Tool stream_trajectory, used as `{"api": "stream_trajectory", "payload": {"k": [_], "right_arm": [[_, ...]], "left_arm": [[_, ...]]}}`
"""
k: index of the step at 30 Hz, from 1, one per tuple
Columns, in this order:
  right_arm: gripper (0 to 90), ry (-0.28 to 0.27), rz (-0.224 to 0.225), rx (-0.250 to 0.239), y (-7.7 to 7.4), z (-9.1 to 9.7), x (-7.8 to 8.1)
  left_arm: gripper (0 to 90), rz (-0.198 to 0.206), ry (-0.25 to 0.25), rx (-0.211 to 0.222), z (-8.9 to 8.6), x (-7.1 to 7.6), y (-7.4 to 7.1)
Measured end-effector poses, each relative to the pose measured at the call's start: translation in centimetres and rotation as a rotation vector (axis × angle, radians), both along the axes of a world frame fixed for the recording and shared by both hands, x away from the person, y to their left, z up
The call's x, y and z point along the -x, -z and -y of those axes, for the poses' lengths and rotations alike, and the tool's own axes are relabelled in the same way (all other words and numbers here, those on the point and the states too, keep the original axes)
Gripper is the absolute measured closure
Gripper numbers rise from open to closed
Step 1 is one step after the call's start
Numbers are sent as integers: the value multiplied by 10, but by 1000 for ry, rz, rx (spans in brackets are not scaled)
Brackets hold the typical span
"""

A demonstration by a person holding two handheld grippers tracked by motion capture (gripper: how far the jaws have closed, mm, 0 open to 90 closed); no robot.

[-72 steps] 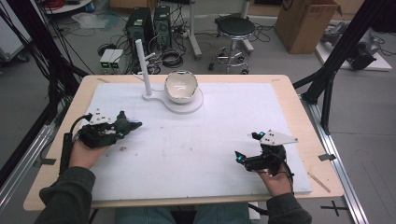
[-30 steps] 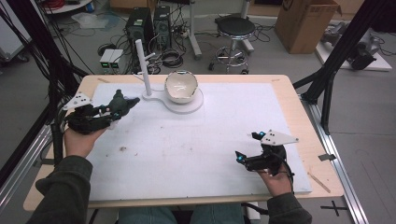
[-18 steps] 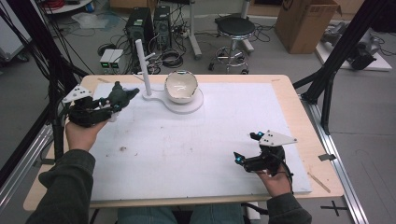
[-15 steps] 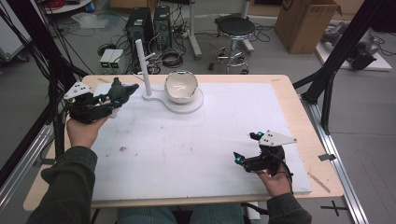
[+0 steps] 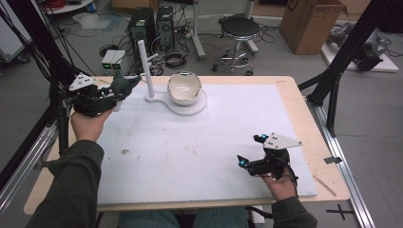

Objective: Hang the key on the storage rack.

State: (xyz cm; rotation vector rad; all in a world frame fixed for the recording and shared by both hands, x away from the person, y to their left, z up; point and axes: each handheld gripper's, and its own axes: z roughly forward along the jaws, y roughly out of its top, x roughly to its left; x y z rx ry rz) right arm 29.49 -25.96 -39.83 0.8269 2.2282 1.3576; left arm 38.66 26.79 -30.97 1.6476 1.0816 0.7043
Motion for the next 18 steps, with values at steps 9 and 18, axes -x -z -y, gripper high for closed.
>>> {"api": "stream_trajectory", "payload": {"k": [9, 18], "right_arm": [[39, 1, -3, -15, 0, 0, 0], [39, 3, -3, -22, 0, 0, 0]], "left_arm": [[557, 2, -9, -2, 7, -10, -2], [557, 4, -43, -8, 9, -21, -2]]}}
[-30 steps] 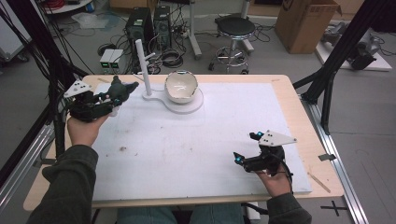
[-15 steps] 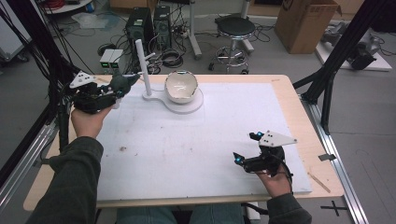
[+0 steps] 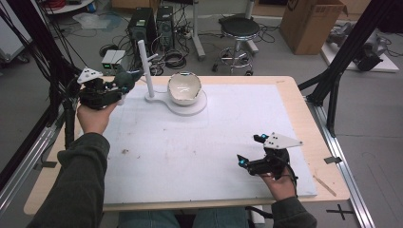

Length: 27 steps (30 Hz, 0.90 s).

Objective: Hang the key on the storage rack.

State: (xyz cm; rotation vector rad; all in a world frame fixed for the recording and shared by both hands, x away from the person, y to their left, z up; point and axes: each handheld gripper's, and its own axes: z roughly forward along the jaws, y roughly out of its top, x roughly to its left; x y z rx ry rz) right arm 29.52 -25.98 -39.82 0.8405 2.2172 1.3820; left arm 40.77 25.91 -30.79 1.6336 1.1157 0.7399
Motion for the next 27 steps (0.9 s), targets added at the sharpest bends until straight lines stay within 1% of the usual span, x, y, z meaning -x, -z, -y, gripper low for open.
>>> {"api": "stream_trajectory", "payload": {"k": [3, 5, 7, 9, 10, 11, 13, 16, 17, 19, 22, 23, 27], "right_arm": [[39, -1, -1, -2, 0, 0, 0], [39, -2, -3, -10, 0, 0, 0], [39, -3, -3, -13, 0, 0, 0], [39, -2, 0, -20, -1, 0, 1], [39, -5, 0, -20, -1, 0, 0], [39, -3, -1, -20, -1, 1, 0], [39, -4, -4, -23, -1, 0, 0], [39, -4, -3, -25, -1, 0, 0], [39, -4, -4, -26, -1, 1, 0], [39, -5, 5, -26, -1, 1, 0], [39, -5, -2, -30, -1, 1, 0], [39, -7, 4, -33, -1, 1, 0], [39, -5, -2, -36, -2, 1, 0]], "left_arm": [[556, 2, -2, -1, 1, -2, 1], [556, 5, -13, 4, 2, -3, 2], [556, -5, -16, -2, 1, -5, 3], [556, -7, -19, -7, 2, -6, 4], [556, -6, -18, -3, 3, -7, 5], [556, -6, -15, -11, 3, -8, 6], [556, -7, -19, -8, 4, -8, 6], [555, -18, -17, -16, 5, -10, 8], [555, -19, -19, -11, 6, -10, 9], [555, -22, -12, -18, 7, -11, 9], [555, -25, -2, -19, 9, -11, 11], [555, -25, -2, -19, 9, -11, 11], [555, -32, 3, -39, 11, -12, 12]]}}
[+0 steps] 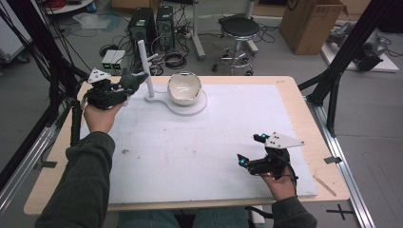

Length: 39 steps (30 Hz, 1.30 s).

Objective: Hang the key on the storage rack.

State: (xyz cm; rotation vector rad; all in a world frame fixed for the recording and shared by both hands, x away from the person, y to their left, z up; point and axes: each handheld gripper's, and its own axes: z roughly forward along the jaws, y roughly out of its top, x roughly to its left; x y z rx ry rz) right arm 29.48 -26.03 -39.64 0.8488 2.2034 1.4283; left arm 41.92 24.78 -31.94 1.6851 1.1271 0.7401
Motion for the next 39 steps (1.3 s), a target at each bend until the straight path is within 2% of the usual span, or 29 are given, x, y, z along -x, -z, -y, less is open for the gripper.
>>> {"api": "stream_trajectory", "payload": {"k": [5, 9, 15, 17, 18, 25, 33, 39], "right_arm": [[39, -2, 3, -3, 0, 0, 0], [39, 1, 2, -6, -1, 1, 0], [39, 1, 8, -10, -1, 2, -1], [39, 2, 7, -10, -1, 2, -1], [39, 2, 8, -8, -1, 2, -1], [39, -2, 3, -8, -1, 0, -1], [39, -4, 2, -10, 0, 1, -2], [39, -3, 4, -12, -1, 2, -1]], "left_arm": [[554, -8, 4, -17, 3, 0, 2], [555, -21, 13, -58, 7, -1, 4], [554, -23, 25, -76, 9, -1, 5], [554, -19, 28, -74, 9, -1, 5], [554, -10, 25, -60, 10, -1, 4], [554, 5, 43, -58, 12, 1, 3], [554, -3, 77, -84, 21, -3, 3], [552, -25, 70, -101, 25, -5, 4]]}}
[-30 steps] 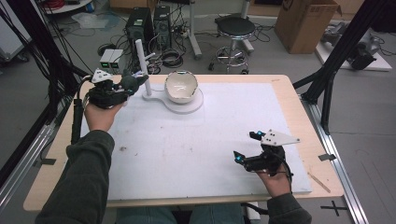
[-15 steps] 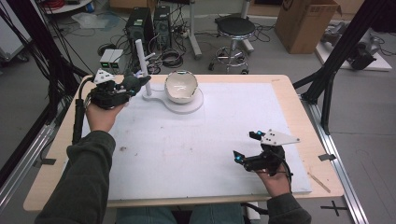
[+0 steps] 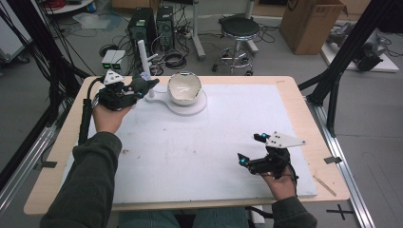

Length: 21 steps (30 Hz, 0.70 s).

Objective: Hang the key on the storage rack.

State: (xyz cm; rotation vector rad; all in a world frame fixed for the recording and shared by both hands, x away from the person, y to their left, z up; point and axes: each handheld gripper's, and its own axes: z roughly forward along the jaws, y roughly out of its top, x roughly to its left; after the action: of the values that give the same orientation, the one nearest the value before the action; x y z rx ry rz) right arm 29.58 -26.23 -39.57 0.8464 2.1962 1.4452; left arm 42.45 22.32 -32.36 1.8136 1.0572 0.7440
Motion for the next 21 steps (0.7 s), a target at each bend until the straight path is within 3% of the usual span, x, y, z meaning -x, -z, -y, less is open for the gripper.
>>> {"api": "stream_trajectory", "payload": {"k": [5, 7, 9, 16, 21], "right_arm": [[39, 0, -2, -3, 0, 1, 0], [39, 2, -7, -4, 0, 0, 1], [39, 1, -4, -2, 0, 0, 0], [39, -1, -2, 4, 0, -2, 0], [39, -4, -4, 4, 1, -2, -1]], "left_arm": [[552, -1, -22, 3, -2, 0, -1], [553, 10, -33, 25, -4, 0, -2], [553, 51, -17, 70, -6, 3, -7], [552, 61, -32, 118, -16, 4, -13], [552, 50, -44, 100, -17, 2, -11]]}}
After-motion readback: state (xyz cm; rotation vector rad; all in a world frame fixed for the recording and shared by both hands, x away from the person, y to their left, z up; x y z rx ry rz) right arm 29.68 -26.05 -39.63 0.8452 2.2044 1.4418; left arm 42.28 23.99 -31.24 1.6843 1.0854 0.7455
